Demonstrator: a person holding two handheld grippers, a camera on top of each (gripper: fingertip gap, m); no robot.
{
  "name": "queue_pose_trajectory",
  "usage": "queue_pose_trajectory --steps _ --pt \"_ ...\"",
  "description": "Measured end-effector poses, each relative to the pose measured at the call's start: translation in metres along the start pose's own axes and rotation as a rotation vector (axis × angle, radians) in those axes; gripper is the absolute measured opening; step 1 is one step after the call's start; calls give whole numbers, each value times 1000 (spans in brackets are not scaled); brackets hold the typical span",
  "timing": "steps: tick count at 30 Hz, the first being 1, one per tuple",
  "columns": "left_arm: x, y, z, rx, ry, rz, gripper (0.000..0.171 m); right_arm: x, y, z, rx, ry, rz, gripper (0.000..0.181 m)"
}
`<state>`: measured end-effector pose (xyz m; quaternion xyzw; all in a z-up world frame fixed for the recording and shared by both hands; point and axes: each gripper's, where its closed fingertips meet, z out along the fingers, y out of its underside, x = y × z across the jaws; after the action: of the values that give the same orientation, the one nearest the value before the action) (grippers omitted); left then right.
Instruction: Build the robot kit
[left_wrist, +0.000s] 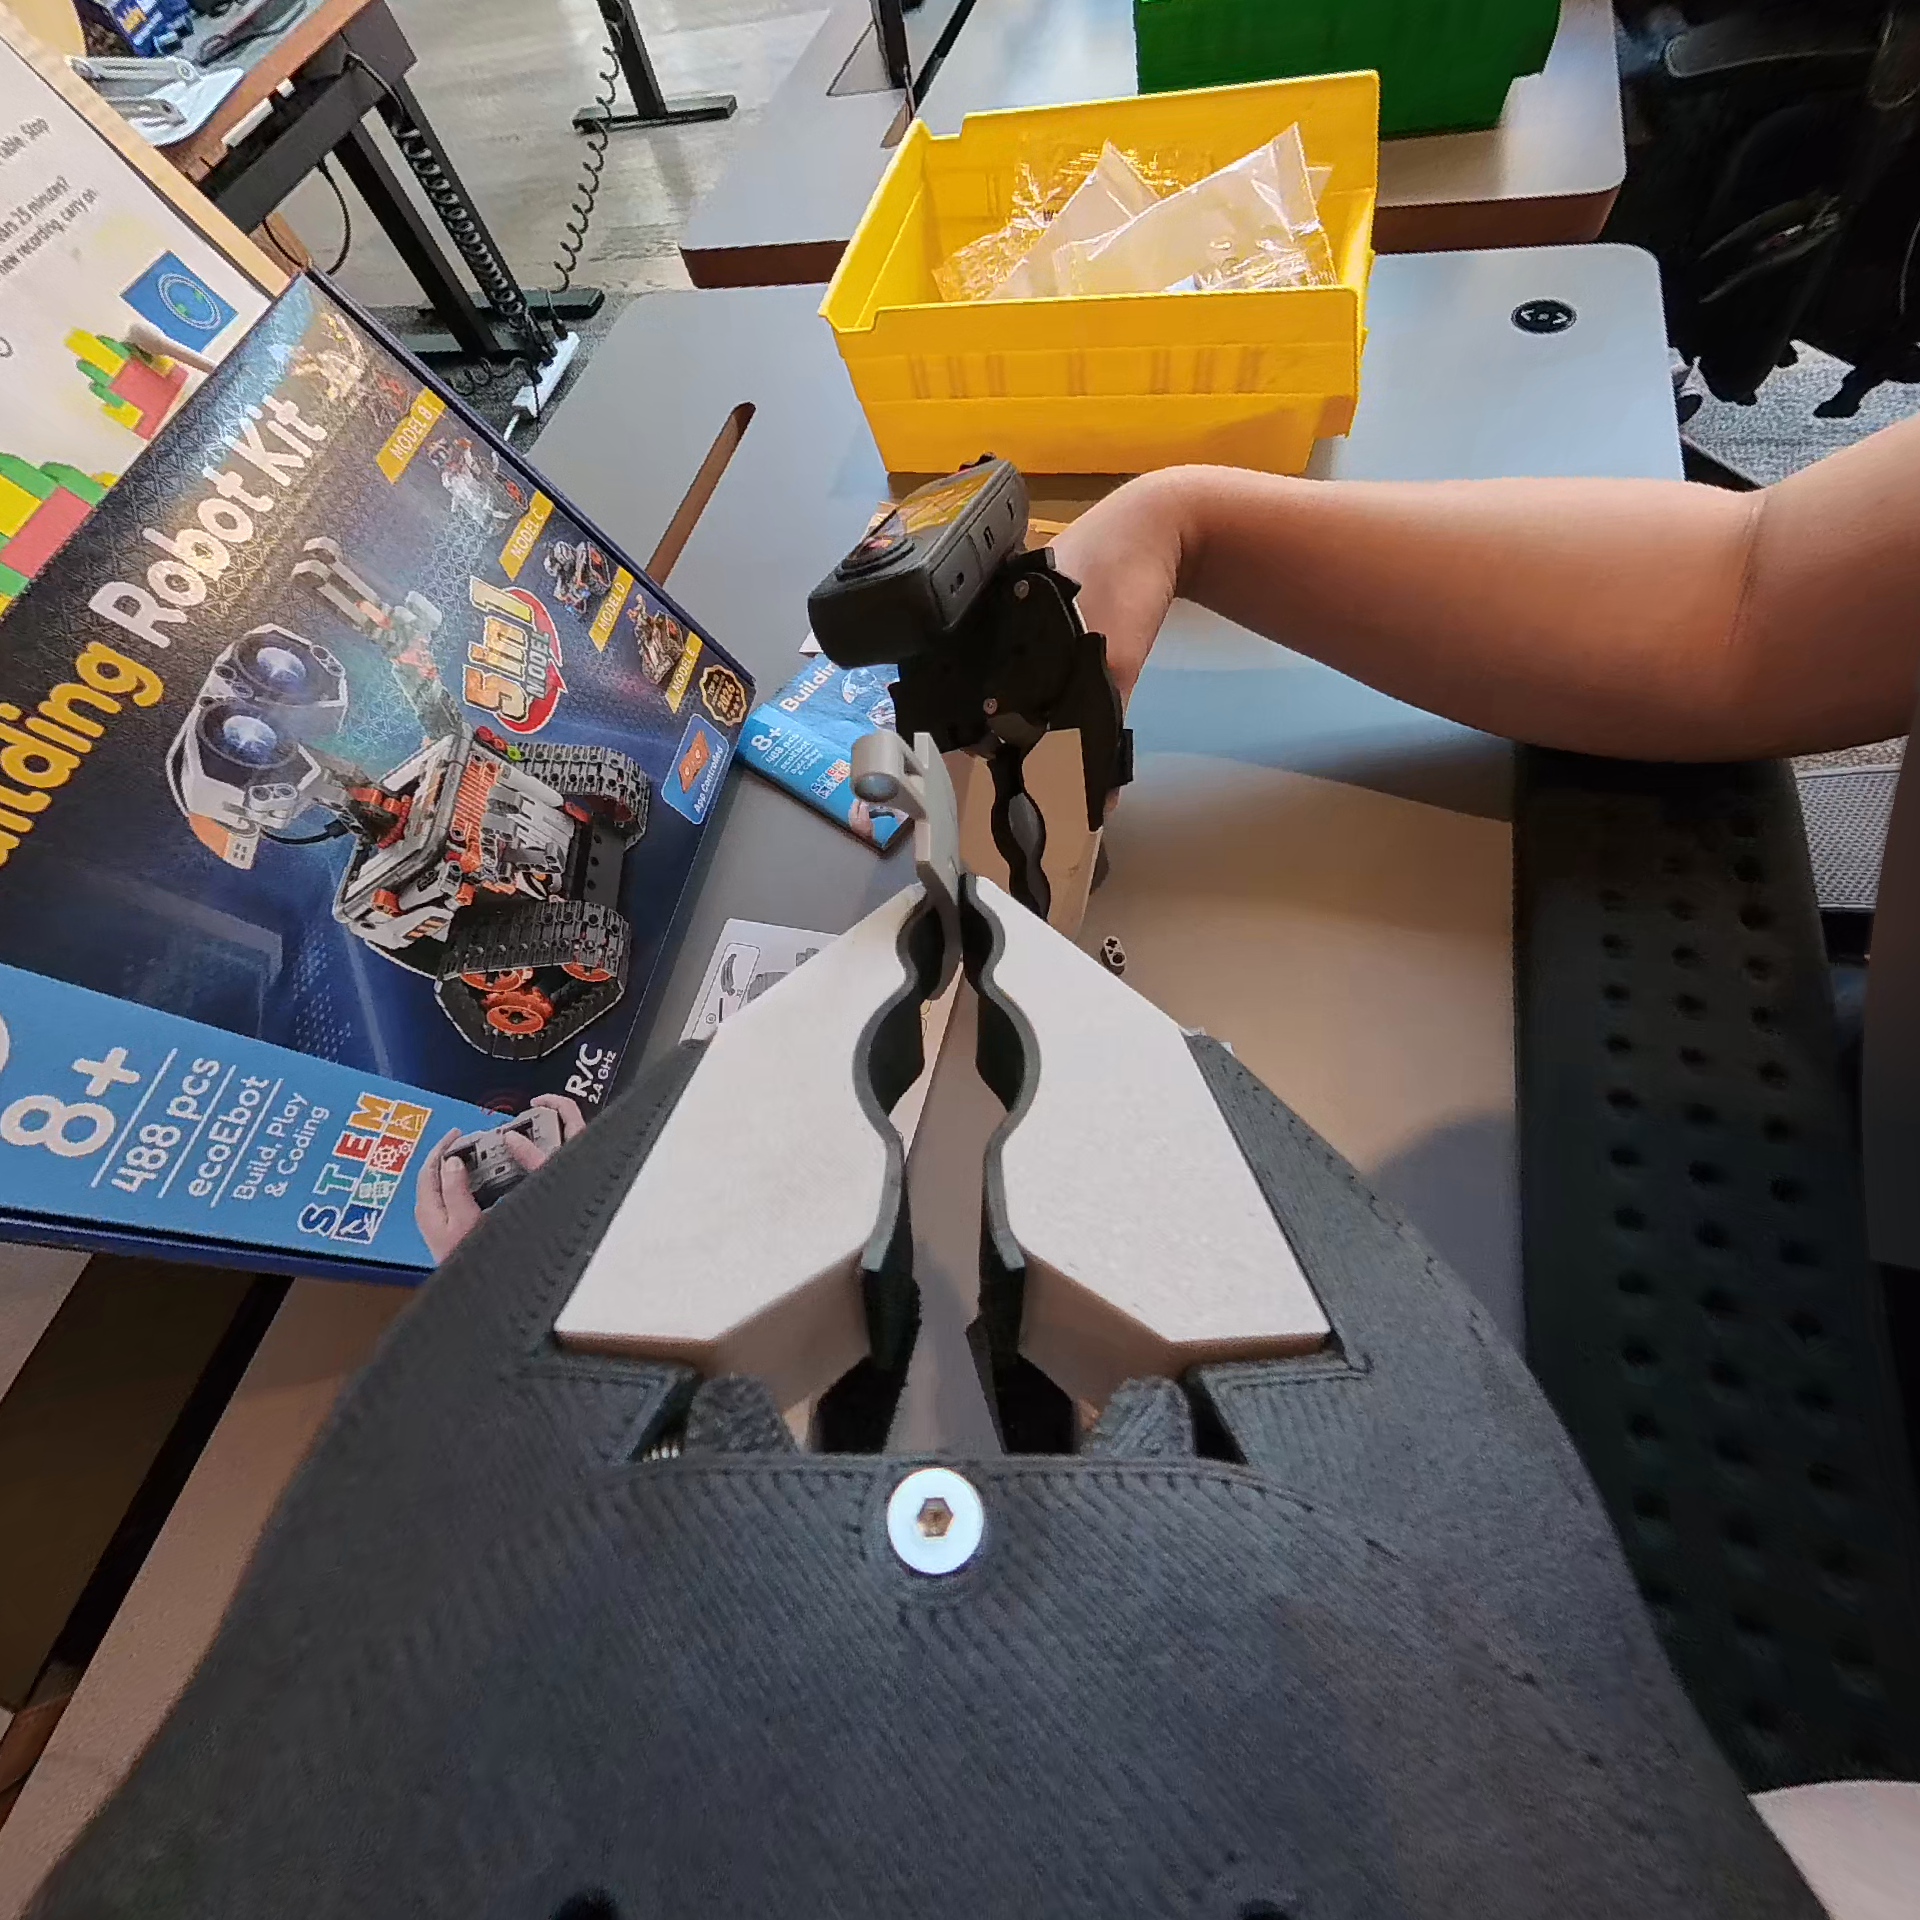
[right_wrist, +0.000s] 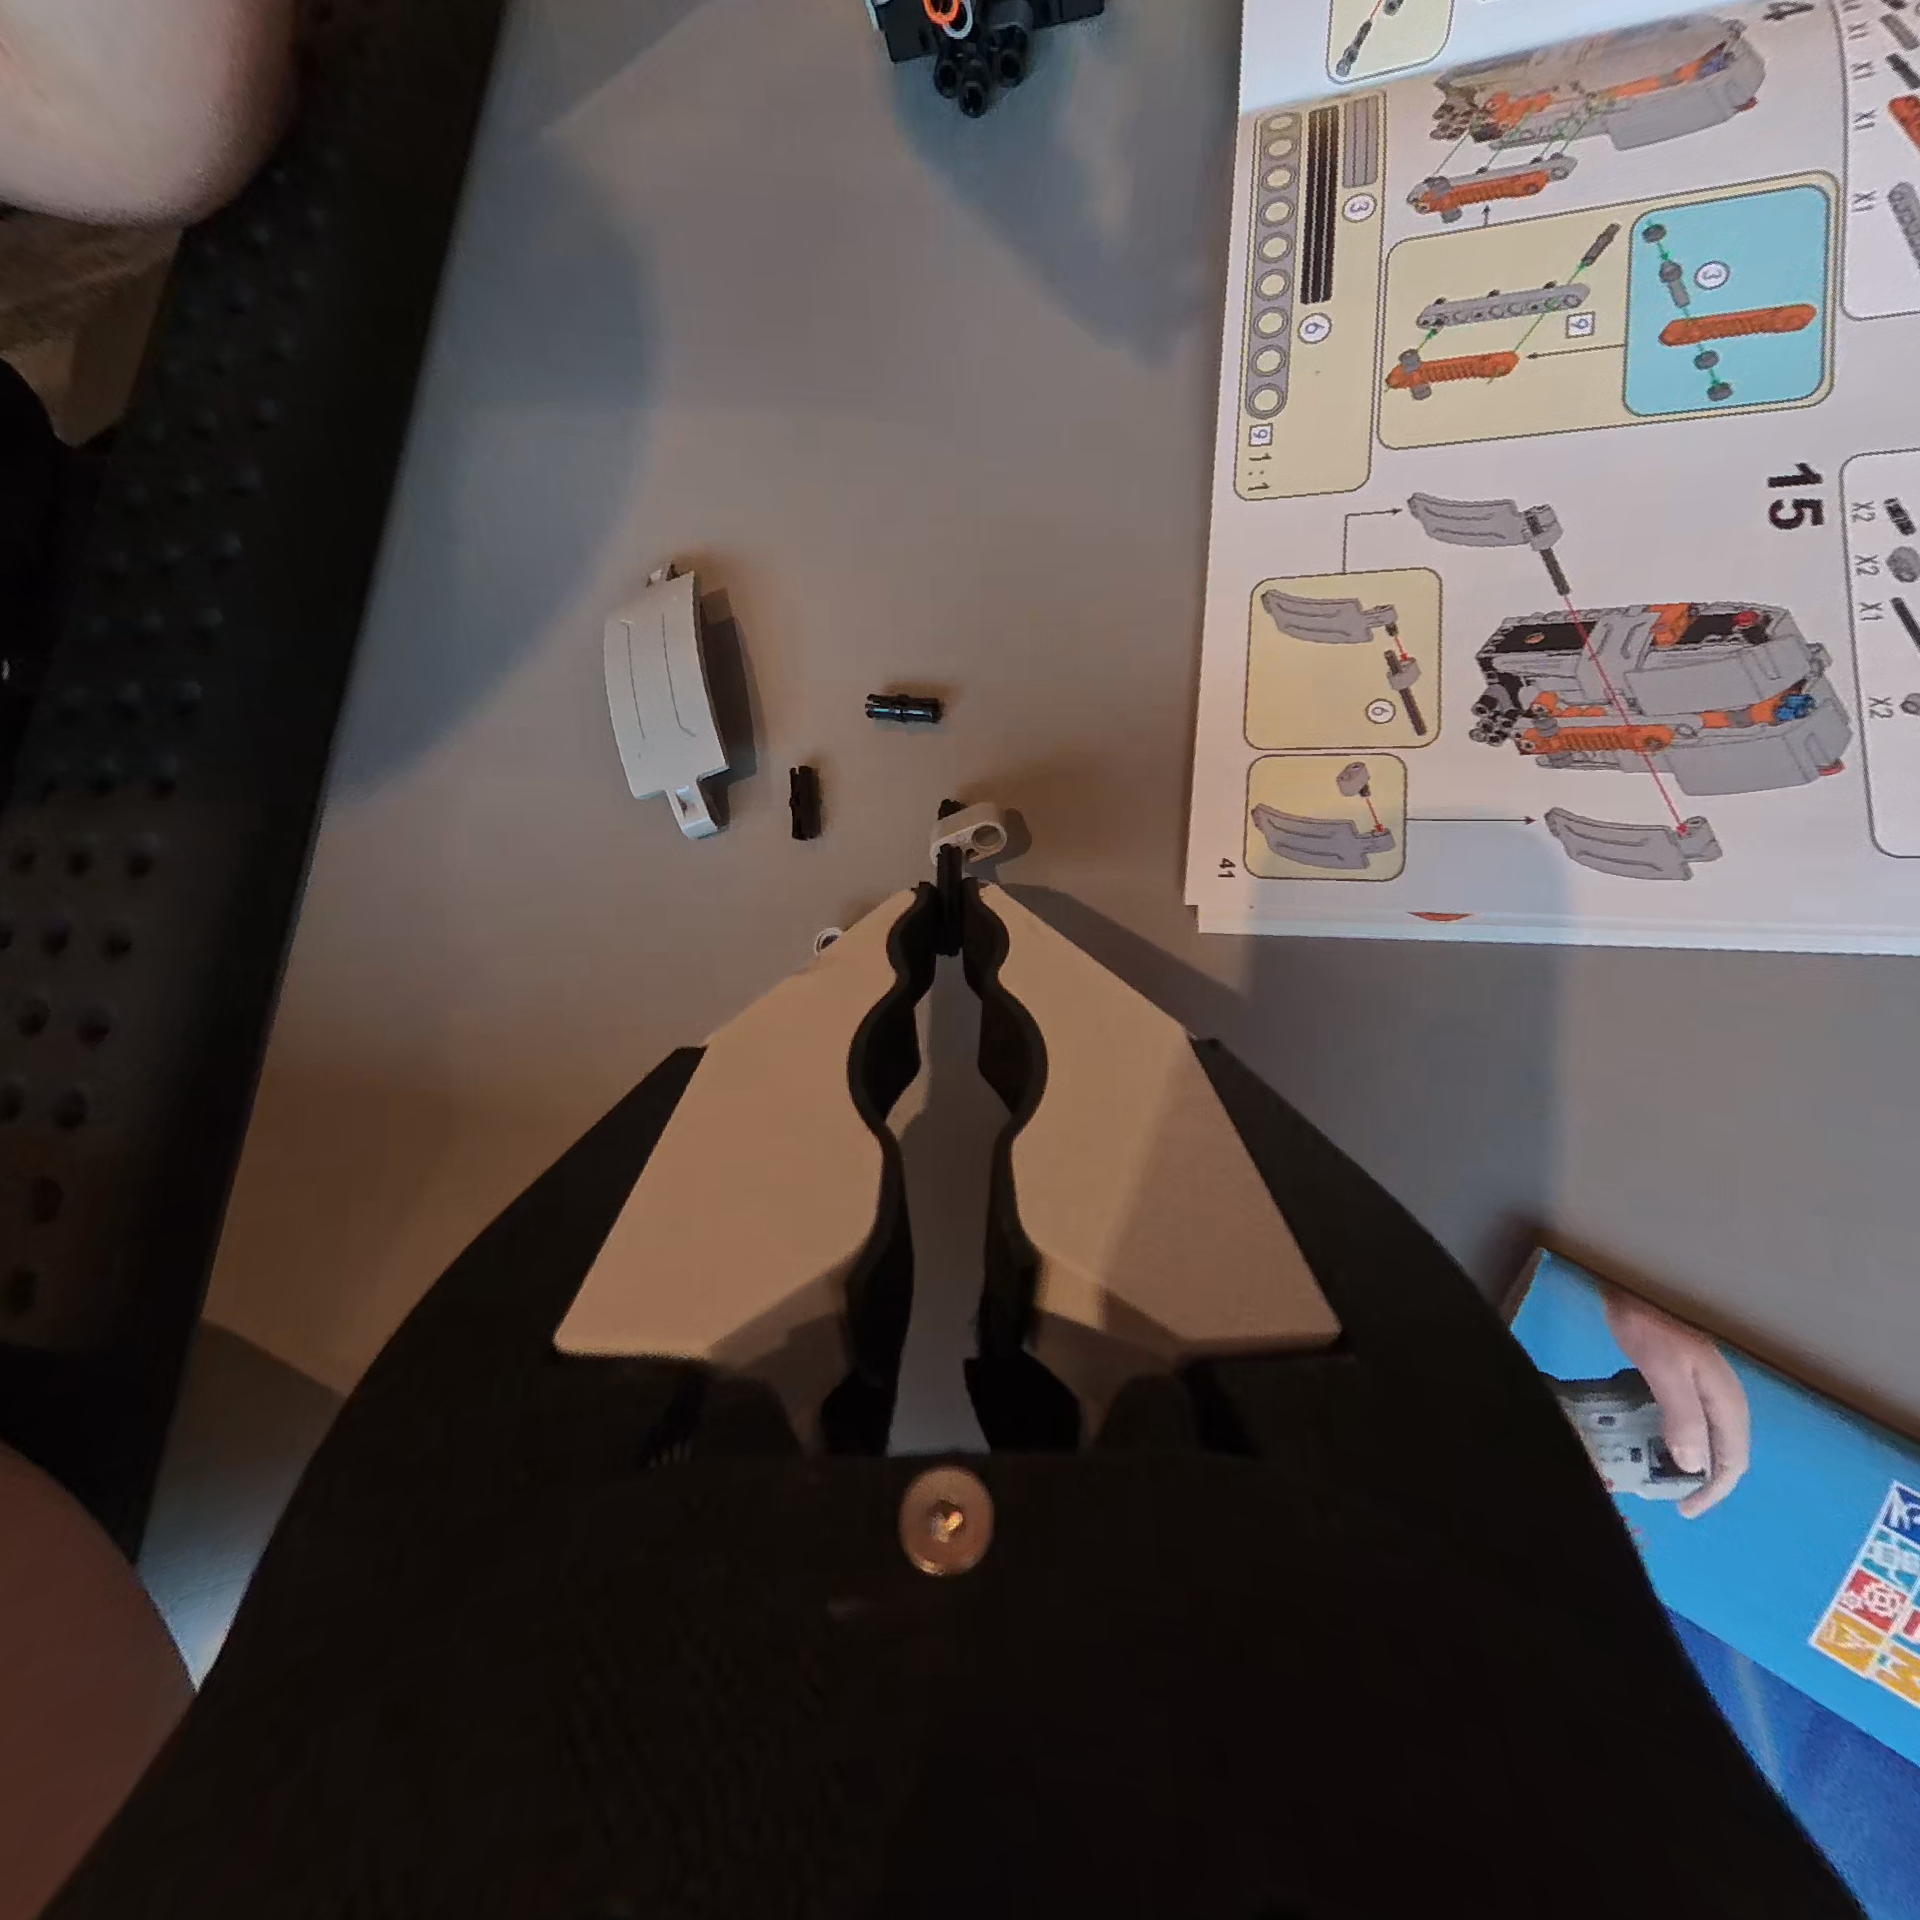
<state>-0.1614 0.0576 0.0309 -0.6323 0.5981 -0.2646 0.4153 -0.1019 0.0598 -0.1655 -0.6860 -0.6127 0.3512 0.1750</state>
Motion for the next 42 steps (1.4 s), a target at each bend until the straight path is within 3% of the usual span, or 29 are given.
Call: queue_pose_trajectory --steps 42 --pt "-1 6 0 -38 -10 -1 1 0 9 4 -30 -20 27 2"
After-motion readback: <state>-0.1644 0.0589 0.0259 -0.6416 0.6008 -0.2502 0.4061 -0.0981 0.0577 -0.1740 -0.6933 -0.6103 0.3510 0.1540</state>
